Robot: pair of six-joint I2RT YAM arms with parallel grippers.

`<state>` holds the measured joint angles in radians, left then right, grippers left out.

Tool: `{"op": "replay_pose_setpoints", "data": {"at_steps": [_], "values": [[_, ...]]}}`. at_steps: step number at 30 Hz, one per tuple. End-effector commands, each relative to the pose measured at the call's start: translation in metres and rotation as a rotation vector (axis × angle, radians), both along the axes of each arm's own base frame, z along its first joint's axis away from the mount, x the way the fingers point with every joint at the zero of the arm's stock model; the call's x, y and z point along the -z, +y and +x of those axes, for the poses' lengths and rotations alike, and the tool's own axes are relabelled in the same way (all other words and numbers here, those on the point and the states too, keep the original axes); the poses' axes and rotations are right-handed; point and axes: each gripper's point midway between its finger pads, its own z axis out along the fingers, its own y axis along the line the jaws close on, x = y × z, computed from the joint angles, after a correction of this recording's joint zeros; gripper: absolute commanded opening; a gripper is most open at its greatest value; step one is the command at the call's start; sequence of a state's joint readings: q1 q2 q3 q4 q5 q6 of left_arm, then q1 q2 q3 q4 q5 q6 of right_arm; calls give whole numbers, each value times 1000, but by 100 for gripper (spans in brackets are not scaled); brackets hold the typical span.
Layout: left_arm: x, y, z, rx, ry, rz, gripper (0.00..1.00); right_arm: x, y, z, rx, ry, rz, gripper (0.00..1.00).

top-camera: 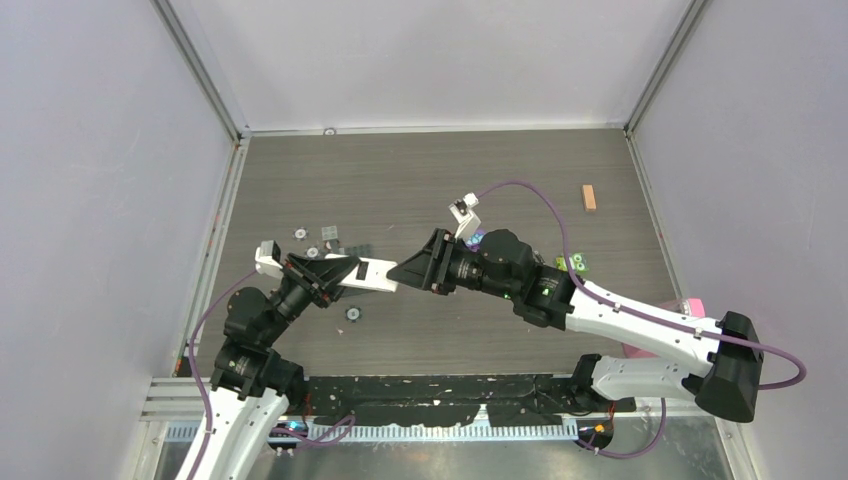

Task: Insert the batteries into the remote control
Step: Load the battery cover into the remote control.

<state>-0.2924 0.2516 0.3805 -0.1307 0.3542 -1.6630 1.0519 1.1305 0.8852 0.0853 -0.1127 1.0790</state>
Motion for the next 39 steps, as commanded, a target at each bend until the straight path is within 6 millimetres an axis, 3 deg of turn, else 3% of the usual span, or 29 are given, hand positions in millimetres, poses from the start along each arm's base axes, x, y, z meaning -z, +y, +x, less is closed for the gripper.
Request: {"op": "replay_pose_setpoints", "data": {"at_steps": [1, 5, 13, 21, 22, 23, 29, 39], "values": [[-13, 1, 0, -6, -73, 0, 0, -17, 1, 0, 14, -7, 62, 45], [-12, 1, 0, -8, -74, 3, 0, -16, 2, 0, 8, -4, 60, 36], [-8, 1, -2, -8, -61, 23, 0, -13, -2, 2, 29, -8, 44, 7], [-10, 2, -3, -6, -73, 30, 0, -12, -6, 2, 46, -3, 76, 5], [-10, 2, -3, -6, -73, 31, 0, -24, -7, 3, 56, -2, 135, 5], [-12, 2, -4, -6, -78, 29, 0, -17, -9, 4, 69, 11, 142, 5], [-17, 1, -6, 2, -109, 27, 0, -31, -11, 4, 83, 48, 268, 5], [-30, 0, -10, 17, -185, 32, 0, -25, -6, 6, 78, 87, 296, 5]]}}
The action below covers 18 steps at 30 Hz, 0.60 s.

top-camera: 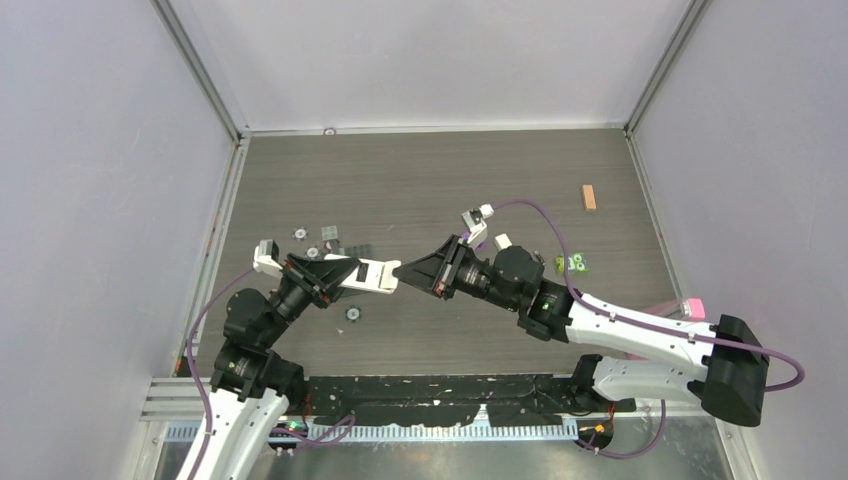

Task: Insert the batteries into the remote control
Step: Load the battery cover into the remote control.

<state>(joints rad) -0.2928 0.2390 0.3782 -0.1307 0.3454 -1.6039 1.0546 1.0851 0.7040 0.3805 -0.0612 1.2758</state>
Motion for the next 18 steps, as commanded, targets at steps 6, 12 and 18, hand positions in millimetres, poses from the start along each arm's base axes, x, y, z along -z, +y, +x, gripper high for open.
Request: {"op": "replay_pose_setpoints", "data": {"at_steps": [6, 12, 18], "values": [[-38, -3, -11, 35, -171, -15, 0, -12, 4, 2, -6, 19, 78, 5], [-41, -2, -10, 34, -176, -38, 0, -26, 1, 1, -9, 11, 150, 5], [-38, -2, -10, 28, -167, -39, 0, -49, -4, -2, -11, -29, 257, 5]]}}
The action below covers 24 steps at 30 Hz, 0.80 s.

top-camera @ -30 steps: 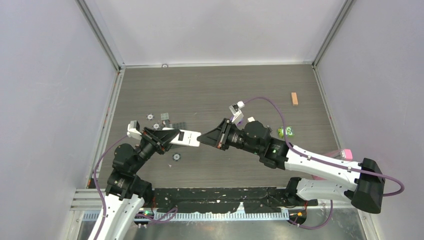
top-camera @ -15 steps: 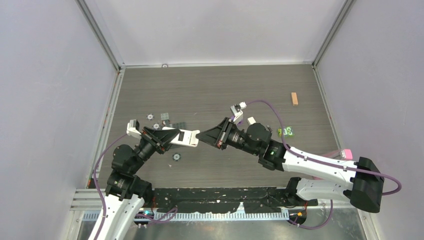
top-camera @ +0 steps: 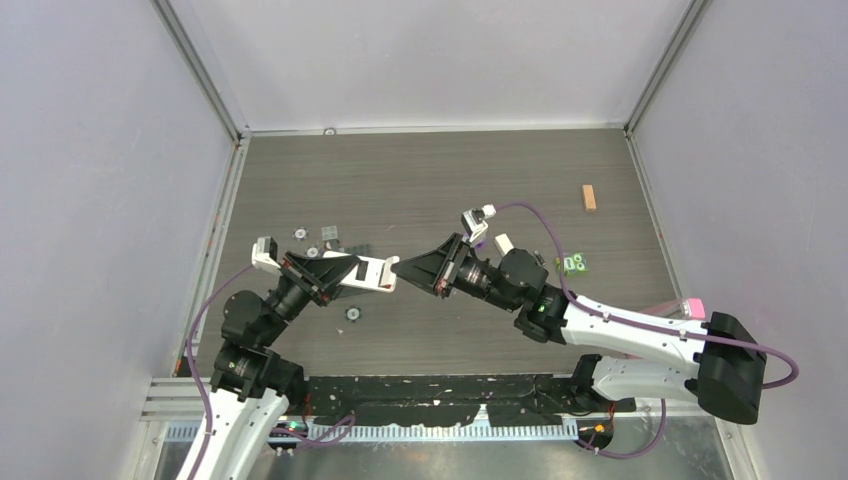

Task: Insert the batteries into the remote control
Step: Load the battery cover into the remote control.

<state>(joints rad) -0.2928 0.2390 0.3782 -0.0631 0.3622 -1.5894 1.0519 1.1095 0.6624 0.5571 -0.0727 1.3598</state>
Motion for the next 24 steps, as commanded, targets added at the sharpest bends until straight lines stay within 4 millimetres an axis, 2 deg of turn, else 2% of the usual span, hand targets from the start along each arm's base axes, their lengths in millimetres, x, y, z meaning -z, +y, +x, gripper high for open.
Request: {"op": "replay_pose_setpoints", "data": {"at_steps": [1, 6, 16, 24], "values": [[-23, 0, -6, 12, -90, -31, 0, -35, -7, -1, 6, -56, 133, 5], [-22, 0, -6, 10, -84, -31, 0, -43, -9, -3, 4, -80, 154, 5], [-24, 0, -7, 15, -85, -34, 0, -37, 6, 0, -25, -69, 140, 6], [-24, 0, -6, 16, -81, -35, 0, -32, 8, -1, -37, -62, 138, 5]]}}
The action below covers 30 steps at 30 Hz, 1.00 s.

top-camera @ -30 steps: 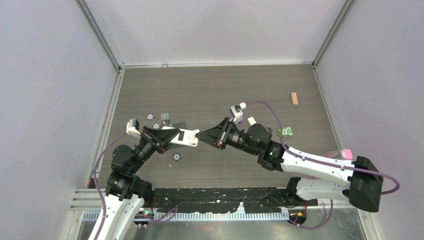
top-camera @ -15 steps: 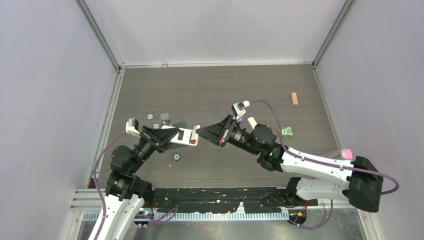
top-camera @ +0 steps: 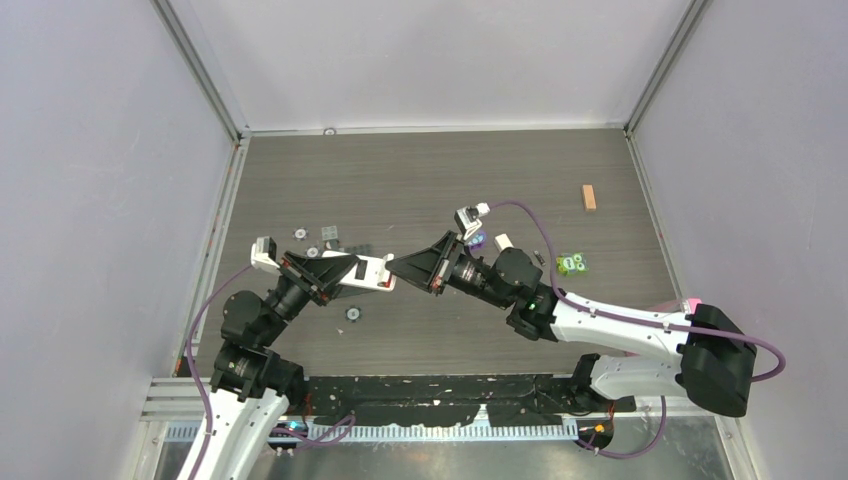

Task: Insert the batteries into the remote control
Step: Load the battery cover into the remote control.

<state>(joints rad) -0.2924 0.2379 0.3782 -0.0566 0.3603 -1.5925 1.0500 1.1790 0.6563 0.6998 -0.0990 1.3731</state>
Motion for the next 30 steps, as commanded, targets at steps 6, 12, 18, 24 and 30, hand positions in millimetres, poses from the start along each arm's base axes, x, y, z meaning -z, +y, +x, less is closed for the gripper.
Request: {"op": "replay_pose_setpoints", "data": {"at_steps": [6, 12, 18, 24, 30], "values": [[-19, -1, -5, 16, -68, -29, 0, -34, -1, -4, -23, -44, 114, 6], [-20, -1, -5, 16, -68, -30, 0, -36, -2, -5, -24, -50, 123, 5], [-18, -1, -6, 15, -65, -30, 0, -33, 0, -5, -31, -44, 115, 6], [-19, 0, -6, 15, -66, -33, 0, -26, 4, -4, -44, -25, 108, 5], [-20, -1, -6, 18, -67, -35, 0, -18, 4, -3, -39, -6, 95, 5]]}}
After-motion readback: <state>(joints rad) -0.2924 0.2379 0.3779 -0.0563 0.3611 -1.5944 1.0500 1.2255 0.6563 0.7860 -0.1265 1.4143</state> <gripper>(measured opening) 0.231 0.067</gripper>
